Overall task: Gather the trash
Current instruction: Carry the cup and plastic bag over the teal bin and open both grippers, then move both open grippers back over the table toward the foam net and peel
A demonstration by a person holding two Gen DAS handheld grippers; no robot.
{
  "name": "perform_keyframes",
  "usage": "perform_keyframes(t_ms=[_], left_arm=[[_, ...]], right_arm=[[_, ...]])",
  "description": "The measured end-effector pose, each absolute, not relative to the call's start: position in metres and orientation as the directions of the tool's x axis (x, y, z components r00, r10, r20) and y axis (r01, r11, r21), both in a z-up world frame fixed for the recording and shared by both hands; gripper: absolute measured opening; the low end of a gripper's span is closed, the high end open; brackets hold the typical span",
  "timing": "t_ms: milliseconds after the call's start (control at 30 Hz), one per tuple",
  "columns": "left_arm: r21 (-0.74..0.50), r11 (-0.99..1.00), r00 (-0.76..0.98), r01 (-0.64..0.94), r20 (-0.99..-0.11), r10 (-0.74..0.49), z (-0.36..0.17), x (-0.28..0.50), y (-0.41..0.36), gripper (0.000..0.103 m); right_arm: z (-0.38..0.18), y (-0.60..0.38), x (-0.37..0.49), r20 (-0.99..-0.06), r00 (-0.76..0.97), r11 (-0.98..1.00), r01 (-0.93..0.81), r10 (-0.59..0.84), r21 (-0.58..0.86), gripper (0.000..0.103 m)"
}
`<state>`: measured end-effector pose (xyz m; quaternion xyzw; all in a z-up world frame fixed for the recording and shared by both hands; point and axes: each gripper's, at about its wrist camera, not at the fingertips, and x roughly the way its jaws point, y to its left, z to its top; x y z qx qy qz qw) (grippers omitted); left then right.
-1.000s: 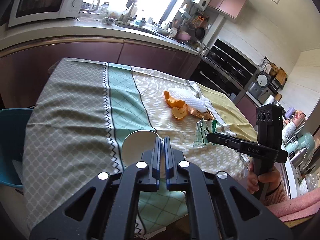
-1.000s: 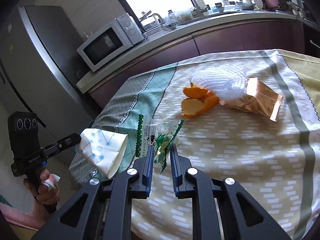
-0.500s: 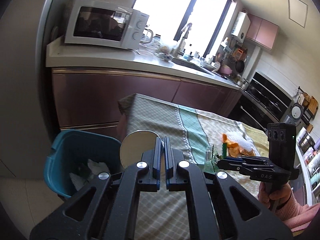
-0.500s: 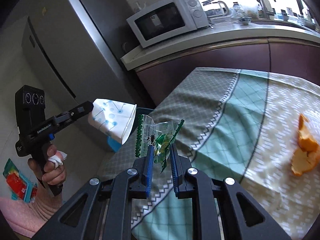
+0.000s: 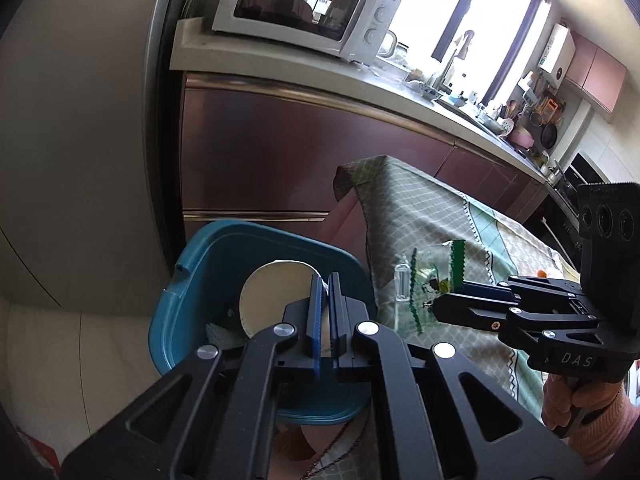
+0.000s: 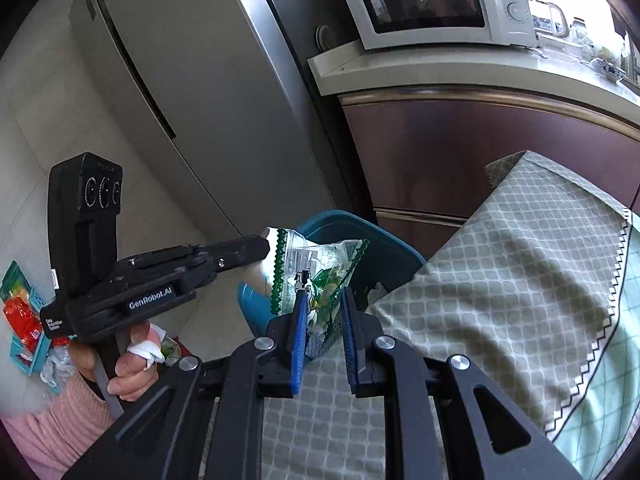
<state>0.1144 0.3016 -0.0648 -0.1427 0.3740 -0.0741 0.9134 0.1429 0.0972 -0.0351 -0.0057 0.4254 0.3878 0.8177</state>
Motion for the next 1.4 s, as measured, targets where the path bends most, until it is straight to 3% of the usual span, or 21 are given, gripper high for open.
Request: perform_keyframes(t_ms=[167,333,700,1100,1400], left_arm=[[-0.311,0.95,0.666,0.004,-0.708,-0.234,-0.095,0.13,0.303,0.004],[-0.321,0.947,0.627,-0.027,-0.743,-0.234,-0.117,0.143,0.304,0.004],[-0.311,0.949,0.629,-0.044,-0.747,-0.216,-0.124,0.142,0.301,0.005],[-0.286,0.942,0.719,0.177,-0.615,-0.322,-0.061,0.105,0.22,0.034],[-0.272,0.869,0.641,0.414,-0.59,-0.49,-0.047,0.096,0.1,0.045]], right_arm=[[-0.06,0.125,0.164,-0.754,0.297,0.718,-0.621,0.587,0.314,0.017],[-0.078,0.139,0.178,-0.786,0.27,0.737,-0.596,0.557,0.318,0.027],[-0.071,0.127,0.174,-0.766,0.285,0.735,-0.59,0.577,0.334,0.031],[-0.019,0.035,0.103,-0.643,0.442,0.735,-0.609,0.626,0.297,0.049],[-0.002,-0.101,0.06,-0.589,0.655,0.879,-0.391,0.474,0.272,0.053]])
